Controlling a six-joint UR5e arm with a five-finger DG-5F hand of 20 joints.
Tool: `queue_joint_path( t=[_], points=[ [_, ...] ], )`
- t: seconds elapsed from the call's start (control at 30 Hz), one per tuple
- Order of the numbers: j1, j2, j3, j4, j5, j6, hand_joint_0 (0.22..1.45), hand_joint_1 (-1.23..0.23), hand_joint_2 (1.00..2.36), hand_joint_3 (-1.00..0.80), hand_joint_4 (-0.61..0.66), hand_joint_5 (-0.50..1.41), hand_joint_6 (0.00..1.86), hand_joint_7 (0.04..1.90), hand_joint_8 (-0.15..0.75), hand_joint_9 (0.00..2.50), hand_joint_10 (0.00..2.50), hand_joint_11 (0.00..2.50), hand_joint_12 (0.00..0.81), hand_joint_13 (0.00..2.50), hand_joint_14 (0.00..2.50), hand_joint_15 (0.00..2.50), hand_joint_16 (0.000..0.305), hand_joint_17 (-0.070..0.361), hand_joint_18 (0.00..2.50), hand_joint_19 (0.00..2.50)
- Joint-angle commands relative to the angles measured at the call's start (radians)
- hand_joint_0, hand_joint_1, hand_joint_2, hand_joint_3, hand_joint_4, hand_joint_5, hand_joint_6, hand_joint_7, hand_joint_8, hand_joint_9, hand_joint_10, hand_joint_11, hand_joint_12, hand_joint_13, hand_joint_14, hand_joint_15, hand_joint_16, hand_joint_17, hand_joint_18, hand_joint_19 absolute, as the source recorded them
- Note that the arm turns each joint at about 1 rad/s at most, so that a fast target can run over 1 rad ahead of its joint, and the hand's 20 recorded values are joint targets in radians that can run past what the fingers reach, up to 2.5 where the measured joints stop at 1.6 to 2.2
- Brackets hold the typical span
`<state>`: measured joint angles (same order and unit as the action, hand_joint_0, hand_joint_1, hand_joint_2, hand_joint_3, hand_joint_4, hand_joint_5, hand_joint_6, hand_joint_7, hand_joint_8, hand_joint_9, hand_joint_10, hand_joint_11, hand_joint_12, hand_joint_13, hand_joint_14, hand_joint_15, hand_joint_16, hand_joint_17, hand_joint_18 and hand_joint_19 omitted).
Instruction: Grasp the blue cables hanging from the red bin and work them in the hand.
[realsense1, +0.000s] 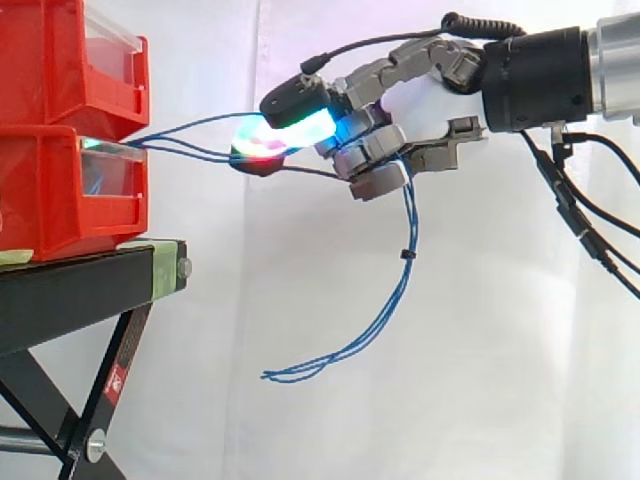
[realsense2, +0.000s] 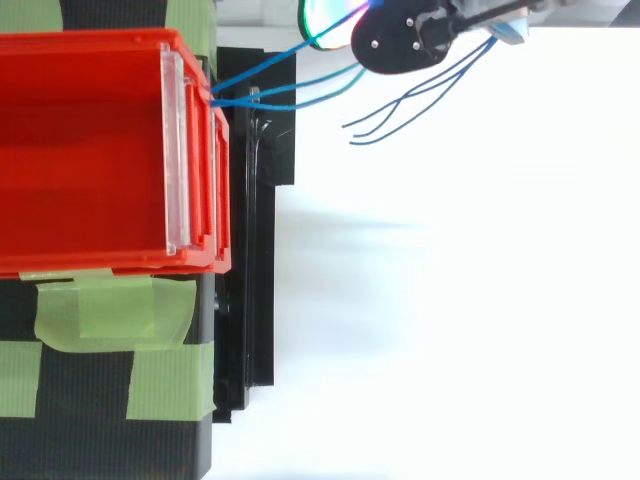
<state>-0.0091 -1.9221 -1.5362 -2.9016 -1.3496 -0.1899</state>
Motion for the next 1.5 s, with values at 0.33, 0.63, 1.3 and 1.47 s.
queue_joint_path(
  t=[0.33,0.63,1.3,1.47],
  points=[
    [-0.017,0.014,0.001,-0.010,-0.092,0.038,1.10,-0.79,1.12,0.21,0.15,0.09,0.32,1.22,0.362,0.20,2.50,2.21,0.438,0.54,2.50,1.32,0.052,0.117,1.10,1.66],
    [-0.019,0.023,-0.001,-0.034,-0.138,0.081,1.11,-0.78,1.12,0.20,0.14,0.10,0.32,1.22,0.365,0.21,2.50,2.24,0.433,0.54,2.50,1.33,0.052,0.116,1.10,1.65],
    [-0.014,0.035,0.001,-0.039,-0.212,0.150,1.06,-0.78,1.02,-0.12,0.16,0.11,0.28,1.27,0.358,0.23,2.50,2.28,0.426,0.57,2.50,1.39,0.050,0.112,1.14,1.63],
    [-0.014,0.034,0.001,-0.041,-0.210,0.172,1.01,-0.78,1.02,-0.17,0.17,0.12,0.31,1.26,0.361,0.25,2.50,2.32,0.429,0.59,2.50,1.40,0.051,0.114,1.17,1.61]
  ],
)
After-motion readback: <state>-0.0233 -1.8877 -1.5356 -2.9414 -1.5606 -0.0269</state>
